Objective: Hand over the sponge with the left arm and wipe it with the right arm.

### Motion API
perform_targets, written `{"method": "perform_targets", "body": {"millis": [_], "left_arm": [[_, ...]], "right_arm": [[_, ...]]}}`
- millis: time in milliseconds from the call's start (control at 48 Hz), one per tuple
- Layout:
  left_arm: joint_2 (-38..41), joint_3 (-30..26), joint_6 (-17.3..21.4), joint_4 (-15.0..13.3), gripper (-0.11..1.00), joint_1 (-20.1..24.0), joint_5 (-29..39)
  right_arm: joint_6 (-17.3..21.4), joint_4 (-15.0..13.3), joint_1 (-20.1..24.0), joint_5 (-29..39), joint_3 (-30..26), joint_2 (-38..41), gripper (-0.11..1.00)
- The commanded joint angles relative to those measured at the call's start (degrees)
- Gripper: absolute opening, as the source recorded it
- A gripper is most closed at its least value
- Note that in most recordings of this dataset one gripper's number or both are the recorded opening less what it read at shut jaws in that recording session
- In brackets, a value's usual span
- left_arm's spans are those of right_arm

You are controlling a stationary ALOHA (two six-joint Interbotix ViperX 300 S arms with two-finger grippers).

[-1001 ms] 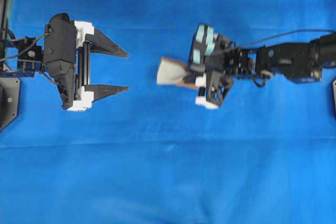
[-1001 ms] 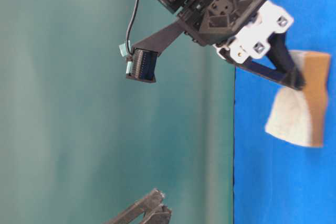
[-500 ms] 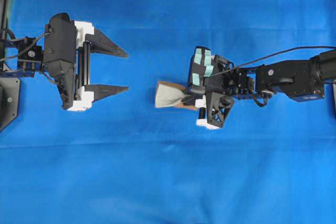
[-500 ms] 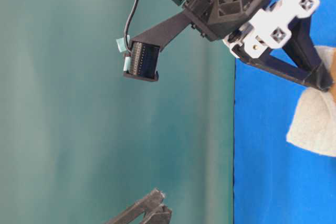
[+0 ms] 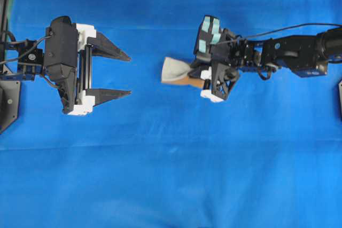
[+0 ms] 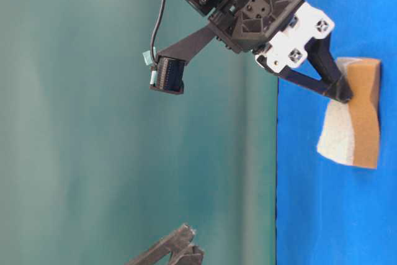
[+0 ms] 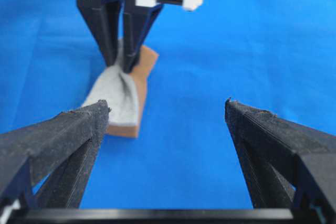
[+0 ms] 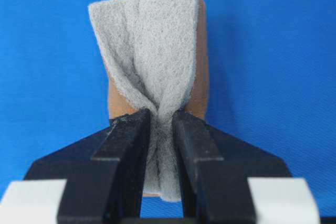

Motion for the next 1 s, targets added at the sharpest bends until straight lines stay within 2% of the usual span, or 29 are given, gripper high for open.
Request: {"method": "perform_targets", "body": {"millis": [0, 104, 229, 417, 563, 980], "left_arm": [[-0.26, -0.79, 0.0, -0.09, 0.9, -0.18, -0.62], [-0.26, -0.79, 0.0, -0.09, 0.9, -0.18, -0.62], [-0.26, -0.79, 0.0, -0.09, 0.9, -0.18, -0.62], [-0.18, -0.79, 0.0, -0.09, 0.9, -0.18, -0.7], [-0.18, -0.79, 0.0, -0.09, 0.9, -0.18, -0.62], [-0.18, -0.79, 0.0, -0.18, 0.9, -1.23, -0.88]], "right_arm": [[-0.18, -0.26, -1.05, -0.35, -0.44, -1.58, 0.22], [0.35, 0.0, -0.18, -0.35, -0.35, -1.58, 0.22], [0.62, 0.97, 3.08, -0.35, -0.26, -1.49, 0.22], [0.62, 4.31, 9.4, -0.35, -0.26, -1.05, 0.21], [0.62, 5.98, 12.3, -0.26, -0.26, -1.05, 0.21], [0.44, 6.15, 10.99, 0.18, -0.44, -1.05, 0.18]]}}
